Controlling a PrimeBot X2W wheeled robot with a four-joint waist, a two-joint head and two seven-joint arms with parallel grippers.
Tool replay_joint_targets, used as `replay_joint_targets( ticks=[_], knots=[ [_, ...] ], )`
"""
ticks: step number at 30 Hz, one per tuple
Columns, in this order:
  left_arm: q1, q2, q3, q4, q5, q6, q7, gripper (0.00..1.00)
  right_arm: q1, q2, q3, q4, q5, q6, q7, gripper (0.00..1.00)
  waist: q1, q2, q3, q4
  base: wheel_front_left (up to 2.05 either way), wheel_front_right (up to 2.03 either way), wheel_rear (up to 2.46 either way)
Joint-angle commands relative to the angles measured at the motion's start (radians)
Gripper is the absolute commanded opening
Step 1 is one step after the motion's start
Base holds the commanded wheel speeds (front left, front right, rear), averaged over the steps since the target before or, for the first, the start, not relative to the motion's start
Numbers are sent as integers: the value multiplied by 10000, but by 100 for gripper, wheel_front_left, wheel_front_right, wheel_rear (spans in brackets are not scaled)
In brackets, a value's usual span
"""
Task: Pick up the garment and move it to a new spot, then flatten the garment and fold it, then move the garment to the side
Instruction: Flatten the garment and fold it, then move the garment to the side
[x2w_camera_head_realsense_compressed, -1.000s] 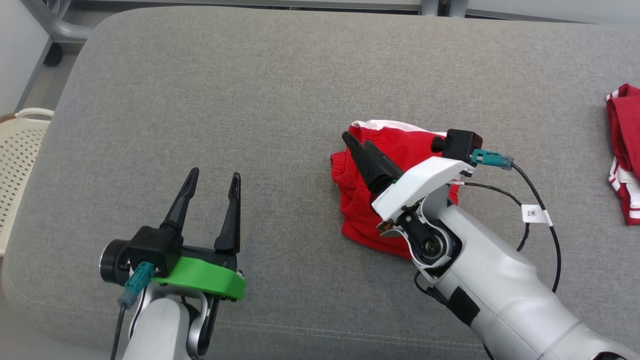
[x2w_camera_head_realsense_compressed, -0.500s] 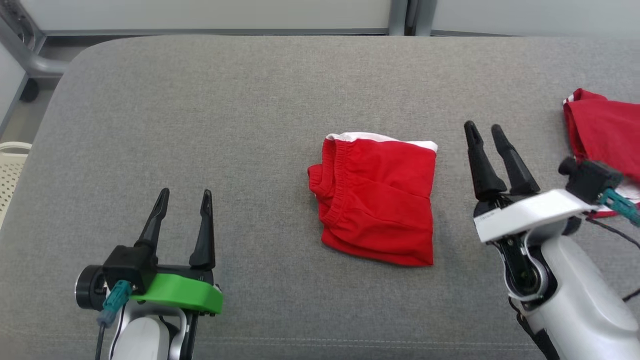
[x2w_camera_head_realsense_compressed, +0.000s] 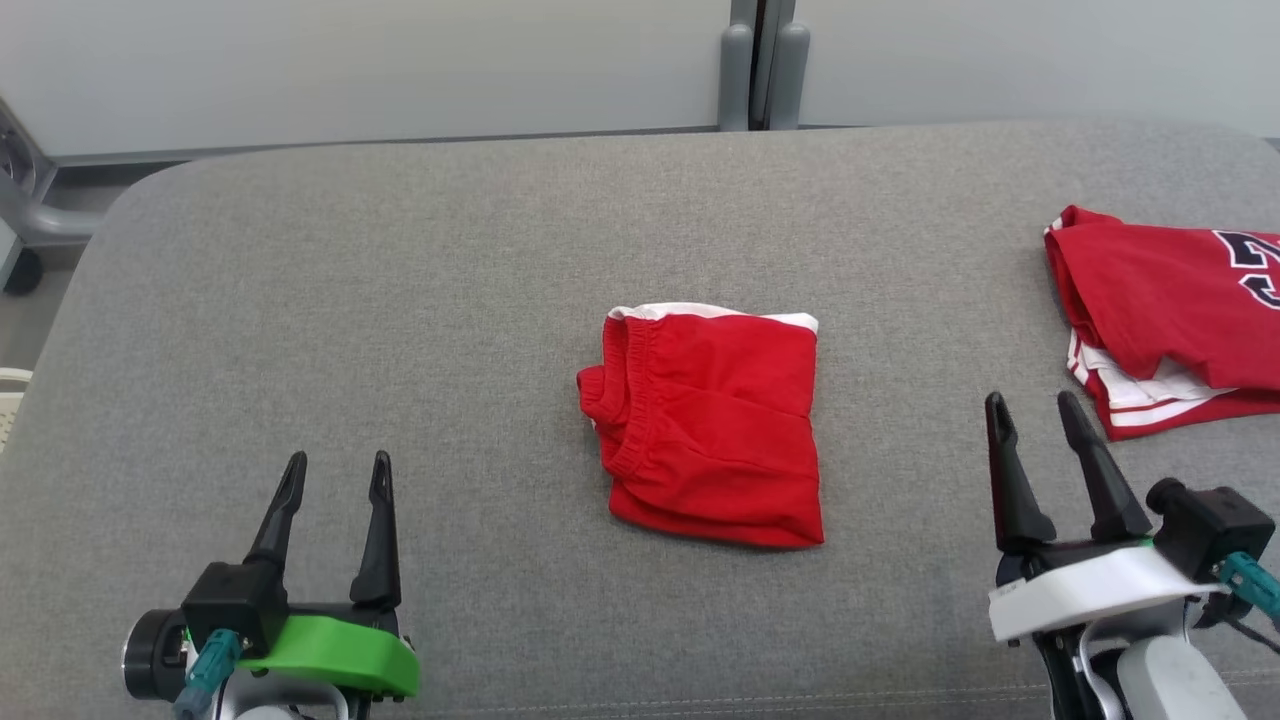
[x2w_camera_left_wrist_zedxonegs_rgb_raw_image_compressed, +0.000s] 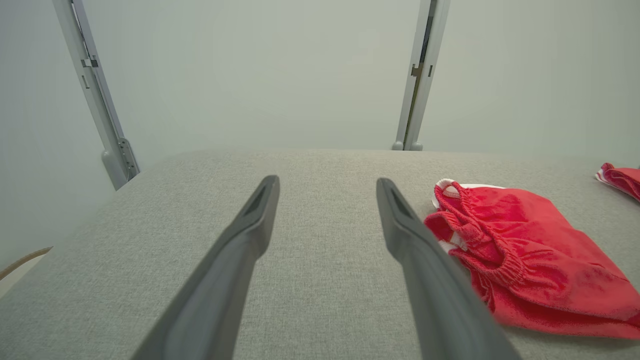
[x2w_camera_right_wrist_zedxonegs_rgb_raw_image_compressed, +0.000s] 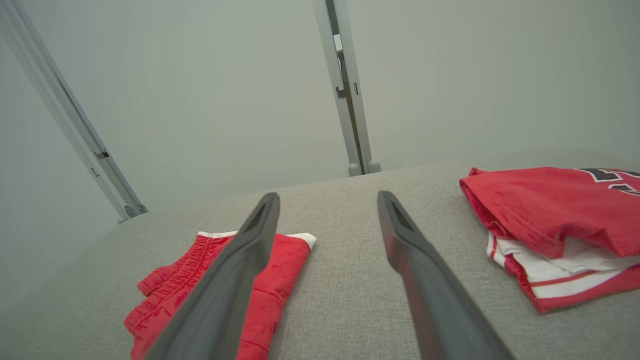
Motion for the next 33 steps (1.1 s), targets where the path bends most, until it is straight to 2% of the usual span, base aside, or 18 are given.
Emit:
replay_joint_targets(
  ticks=[1, 10, 33],
  knots=[
    [157, 76, 35, 21, 63, 50, -31, 100, 191, 47, -7, 38, -117, 2, -31, 100, 0, -1, -267, -163, 0, 0, 0],
    [599, 146, 7, 76, 4, -23, -31, 100, 747, 129, -39, 324, -911, 2, -32, 100, 0, -1, -592, -132, 0, 0, 0],
    [363, 124, -124, 93, -12, -48, -31, 100, 710, 190, -135, 302, -951, 2, -33, 100, 0, -1, -521, 87, 0, 0, 0]
  ],
)
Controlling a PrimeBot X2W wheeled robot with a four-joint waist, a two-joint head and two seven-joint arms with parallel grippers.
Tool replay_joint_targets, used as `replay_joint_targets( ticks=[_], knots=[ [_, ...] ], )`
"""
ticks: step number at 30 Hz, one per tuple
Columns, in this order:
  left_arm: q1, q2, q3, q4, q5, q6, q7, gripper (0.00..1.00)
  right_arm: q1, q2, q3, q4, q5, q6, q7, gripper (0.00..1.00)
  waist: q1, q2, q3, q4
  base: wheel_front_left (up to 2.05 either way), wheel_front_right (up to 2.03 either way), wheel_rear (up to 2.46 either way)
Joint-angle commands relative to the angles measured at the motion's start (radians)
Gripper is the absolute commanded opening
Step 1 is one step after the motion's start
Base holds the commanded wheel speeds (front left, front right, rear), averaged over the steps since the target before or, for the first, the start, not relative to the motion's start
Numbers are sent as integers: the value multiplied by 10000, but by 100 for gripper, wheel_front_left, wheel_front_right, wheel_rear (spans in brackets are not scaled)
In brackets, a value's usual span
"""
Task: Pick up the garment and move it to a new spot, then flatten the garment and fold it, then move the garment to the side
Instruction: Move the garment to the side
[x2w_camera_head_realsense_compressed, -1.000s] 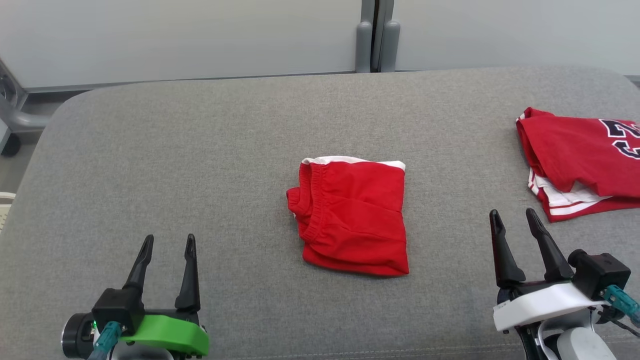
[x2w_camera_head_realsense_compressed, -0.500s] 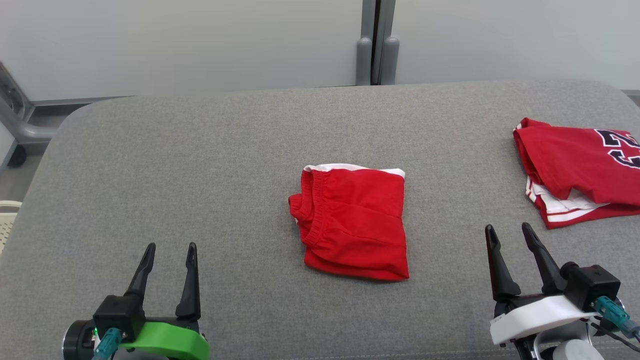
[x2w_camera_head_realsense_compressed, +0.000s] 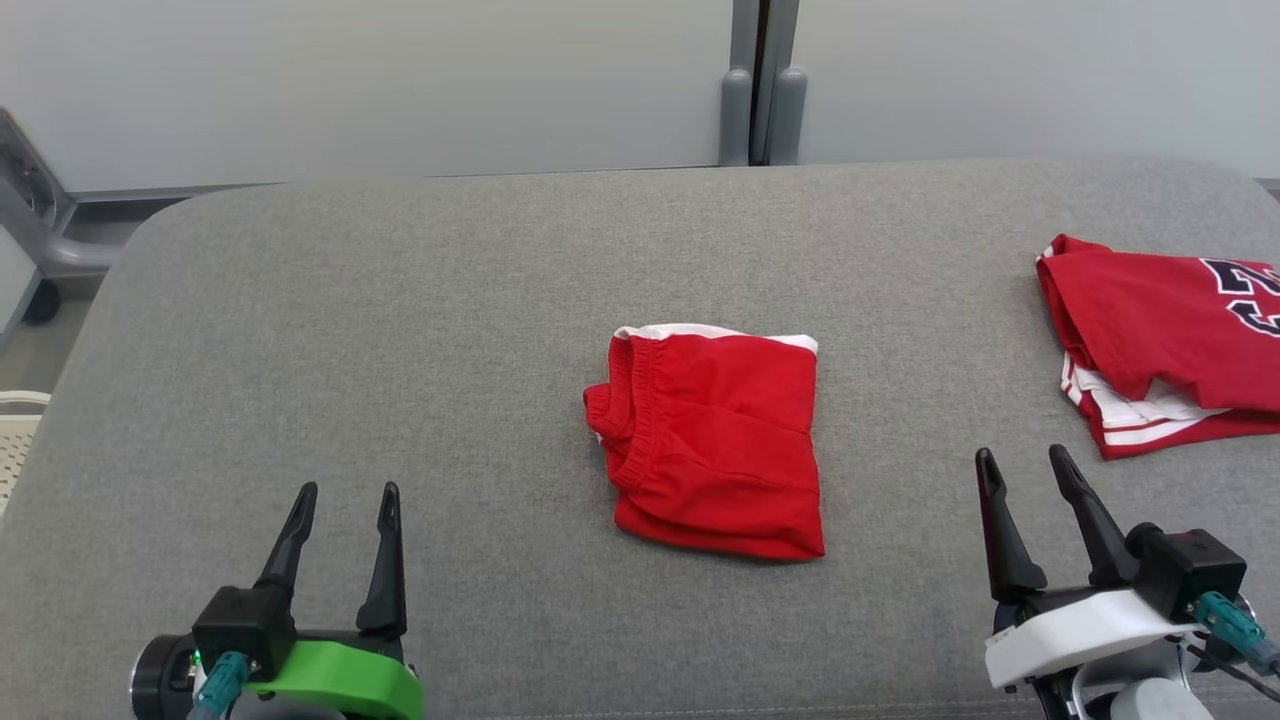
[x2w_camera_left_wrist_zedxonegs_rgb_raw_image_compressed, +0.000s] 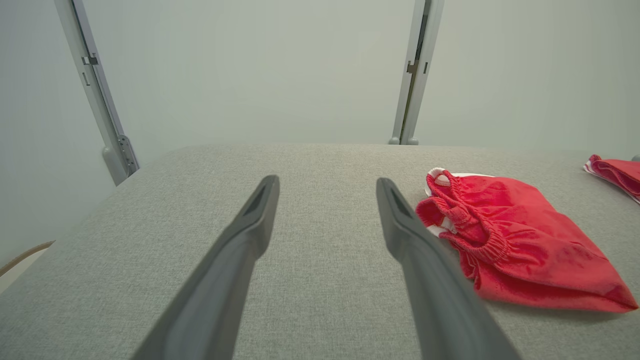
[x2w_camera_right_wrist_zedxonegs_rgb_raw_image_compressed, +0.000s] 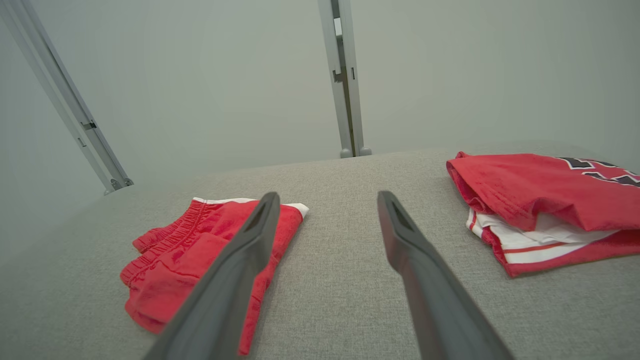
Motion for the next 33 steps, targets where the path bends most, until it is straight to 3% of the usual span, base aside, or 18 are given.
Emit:
replay_joint_targets(
  ticks=[1, 9, 23, 33],
  knots=[
    [-163, 39, -37, -34, 26, 5, -33, 100, 49, -61, -47, 84, 63, 2, -33, 100, 0, 0, 48, 163, 0, 0, 0],
    [-388, -51, -254, -143, 7, -52, -32, 100, -631, -586, 332, 1341, 1363, 2, 477, 100, 0, 0, 338, 952, 0, 0, 0],
    [-1032, -326, -1031, -126, -270, -131, -32, 100, -2873, -1870, 1959, 4230, 4323, 2, 1795, 100, 0, 0, 1127, 3219, 0, 0, 0],
    [-1122, -375, -1142, -78, -326, -90, -34, 100, -3734, -1819, 2882, 5493, 5629, 2, 2193, 100, 0, 0, 1317, 3552, 0, 0, 0]
  ],
)
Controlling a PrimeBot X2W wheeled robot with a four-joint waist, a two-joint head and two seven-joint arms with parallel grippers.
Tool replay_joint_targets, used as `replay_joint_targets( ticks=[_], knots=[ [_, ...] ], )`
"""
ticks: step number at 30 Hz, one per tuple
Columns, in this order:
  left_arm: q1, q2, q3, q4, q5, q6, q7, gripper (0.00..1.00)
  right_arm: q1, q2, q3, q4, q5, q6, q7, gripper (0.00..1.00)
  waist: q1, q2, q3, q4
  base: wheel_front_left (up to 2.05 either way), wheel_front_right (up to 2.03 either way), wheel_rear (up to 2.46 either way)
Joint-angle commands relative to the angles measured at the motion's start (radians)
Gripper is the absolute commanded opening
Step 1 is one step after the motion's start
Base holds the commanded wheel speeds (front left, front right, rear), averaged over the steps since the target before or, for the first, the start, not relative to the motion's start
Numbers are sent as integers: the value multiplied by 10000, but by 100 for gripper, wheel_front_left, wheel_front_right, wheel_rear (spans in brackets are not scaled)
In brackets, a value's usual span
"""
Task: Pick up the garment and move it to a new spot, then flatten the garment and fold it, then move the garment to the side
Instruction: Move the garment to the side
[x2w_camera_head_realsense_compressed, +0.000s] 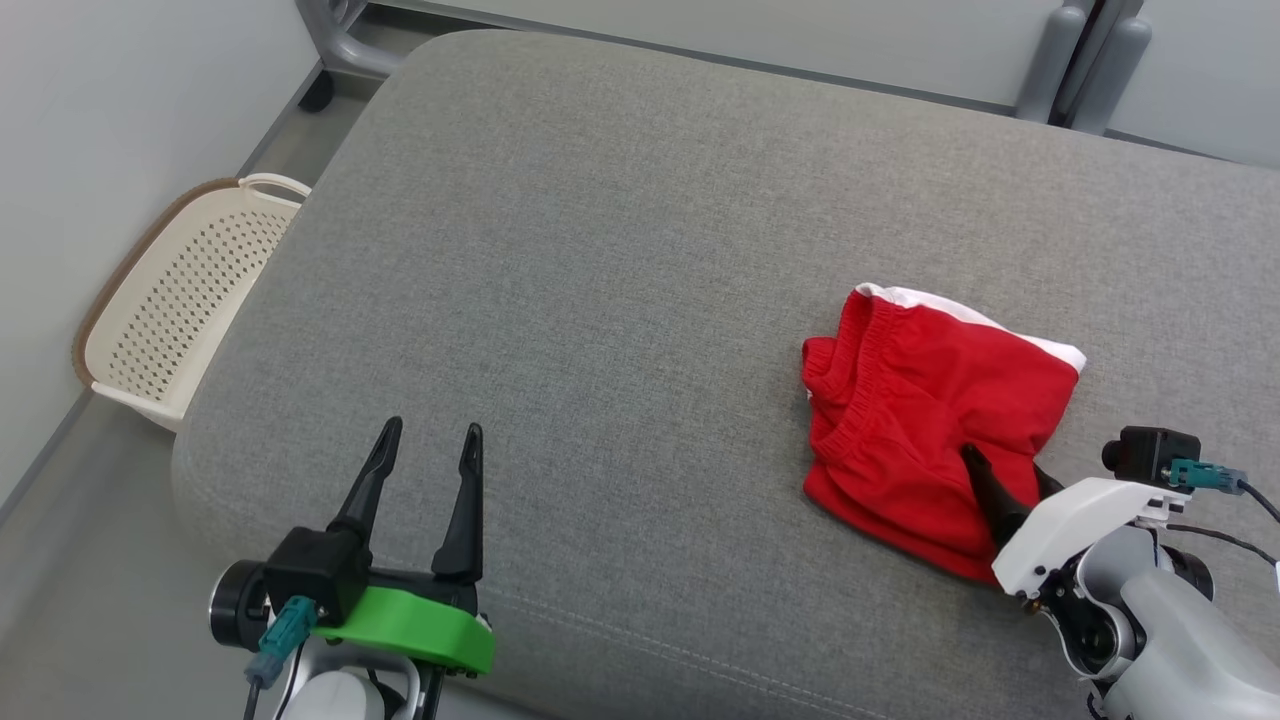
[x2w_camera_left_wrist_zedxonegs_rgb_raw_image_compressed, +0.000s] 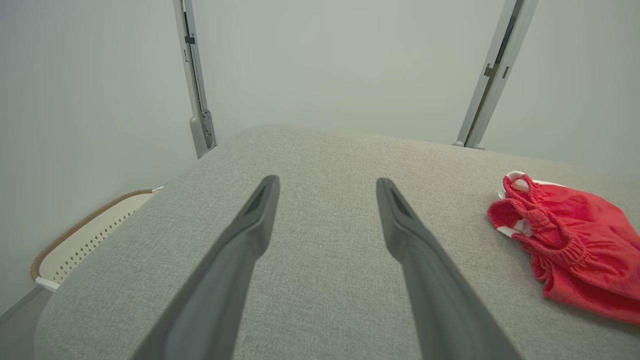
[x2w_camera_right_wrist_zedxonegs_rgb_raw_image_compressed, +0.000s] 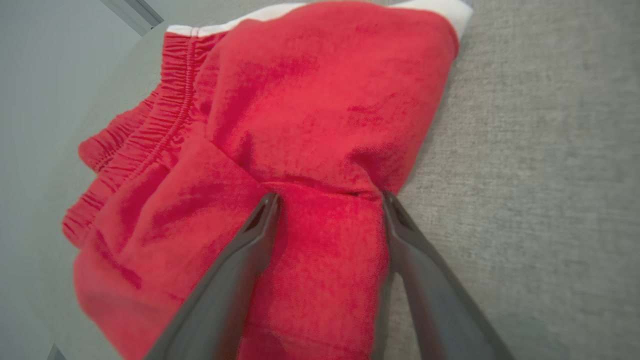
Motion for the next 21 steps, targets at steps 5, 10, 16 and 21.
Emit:
replay_joint_targets(
  ticks=[5, 10, 16, 21],
  knots=[
    [-242, -16, 69, 2, 51, 40, -32, 100, -251, -29, 493, 131, 608, 4, -124, 0, 0, 0, 164, 14, 0, 0, 0],
    [-281, -22, 36, 7, 67, 38, -32, 100, -339, -207, 902, -24, 836, 2, -436, 0, 0, 0, 192, -251, 0, 0, 0],
    [-382, -24, -50, -47, 15, -10, -32, 100, -84, -412, 1291, -494, 712, 1, -924, 0, 0, 0, 336, -1265, 0, 0, 0],
    [-508, -15, -43, -50, 104, -49, -34, 100, 99, -545, 1291, -762, 467, 1, -1312, 0, 0, 0, 456, -2111, 0, 0, 0]
  ],
)
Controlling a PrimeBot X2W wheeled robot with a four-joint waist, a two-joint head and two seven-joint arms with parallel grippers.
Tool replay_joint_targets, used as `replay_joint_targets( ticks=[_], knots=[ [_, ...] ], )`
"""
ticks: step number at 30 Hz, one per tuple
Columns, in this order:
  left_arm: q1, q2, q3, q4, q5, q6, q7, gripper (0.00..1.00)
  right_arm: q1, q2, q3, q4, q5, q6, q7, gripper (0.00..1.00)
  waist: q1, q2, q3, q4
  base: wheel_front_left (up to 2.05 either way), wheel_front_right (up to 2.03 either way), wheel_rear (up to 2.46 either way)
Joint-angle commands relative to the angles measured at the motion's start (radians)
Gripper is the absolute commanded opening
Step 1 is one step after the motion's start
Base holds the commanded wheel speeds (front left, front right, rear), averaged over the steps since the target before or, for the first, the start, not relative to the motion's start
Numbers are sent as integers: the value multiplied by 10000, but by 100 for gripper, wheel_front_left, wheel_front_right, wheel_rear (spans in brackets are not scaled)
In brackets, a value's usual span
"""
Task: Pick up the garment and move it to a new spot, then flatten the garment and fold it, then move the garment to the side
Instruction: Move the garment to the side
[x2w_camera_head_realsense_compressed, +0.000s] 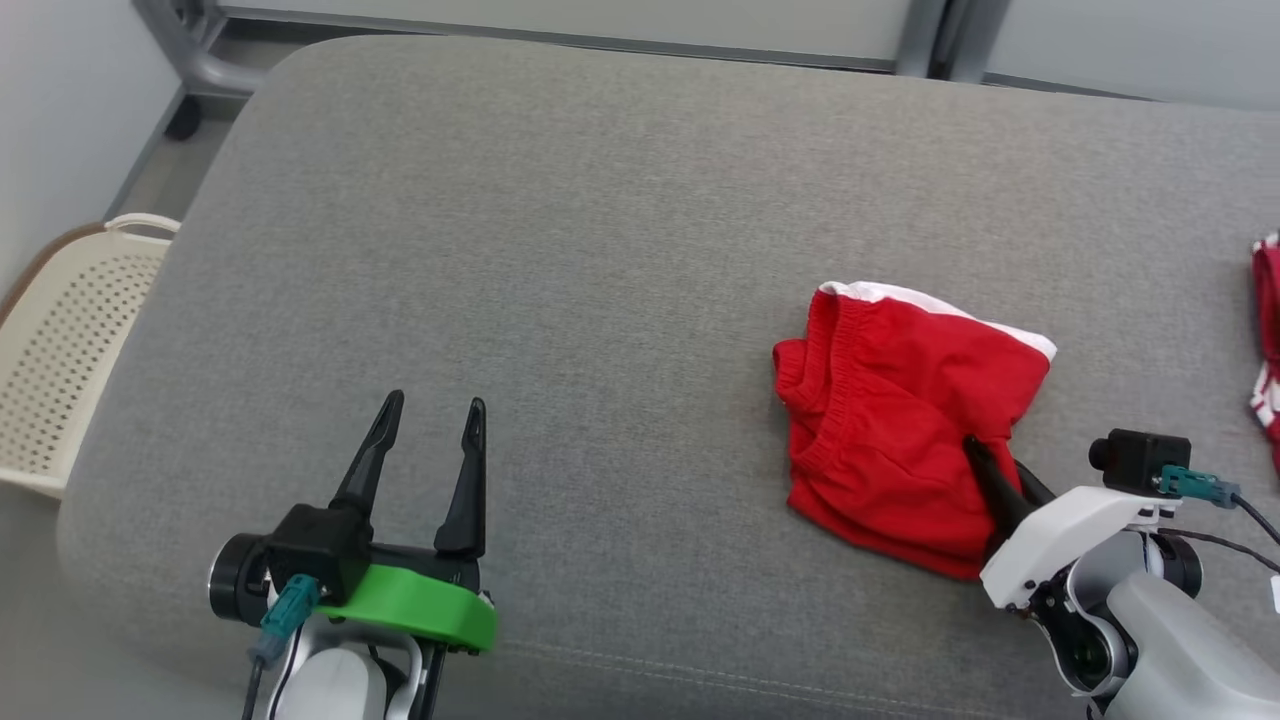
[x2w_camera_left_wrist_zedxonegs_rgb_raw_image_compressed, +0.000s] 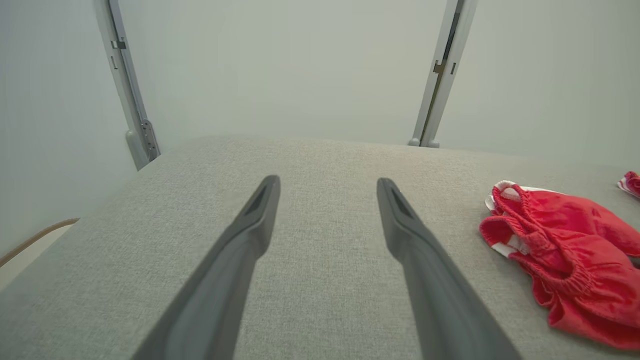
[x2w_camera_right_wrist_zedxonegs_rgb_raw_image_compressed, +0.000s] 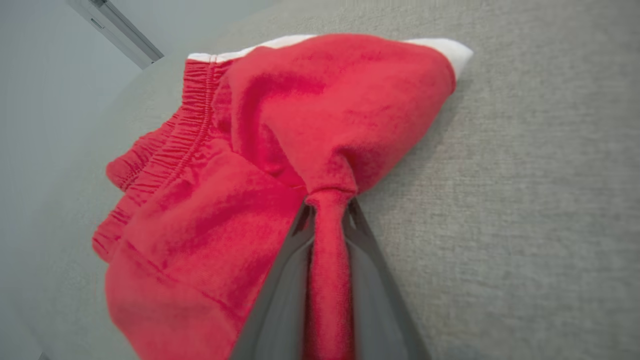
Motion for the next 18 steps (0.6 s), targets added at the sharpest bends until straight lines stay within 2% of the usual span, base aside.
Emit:
replay_joint_targets(
  ticks=[1, 2, 11, 18],
  knots=[
    [-148, 44, 10, 9, 103, -54, -30, 100, 121, -65, -7, -61, -84, -1, -52, 0, 0, 0, 178, -904, 0, 0, 0],
    [-265, 90, -37, 25, 153, -59, -32, 100, 167, -201, -29, -168, -221, -1, -142, 0, 0, 0, 270, -1345, 0, 0, 0],
    [-642, 311, -145, 59, 306, -133, -30, 100, 254, -263, -351, -251, -1083, -1, -529, 0, 0, 0, 631, -3337, 0, 0, 0],
    [-1084, 494, -440, 166, 366, -168, -30, 100, 50, -285, -814, -297, -1936, -3, -741, 0, 0, 0, 973, -4261, 0, 0, 0]
  ],
)
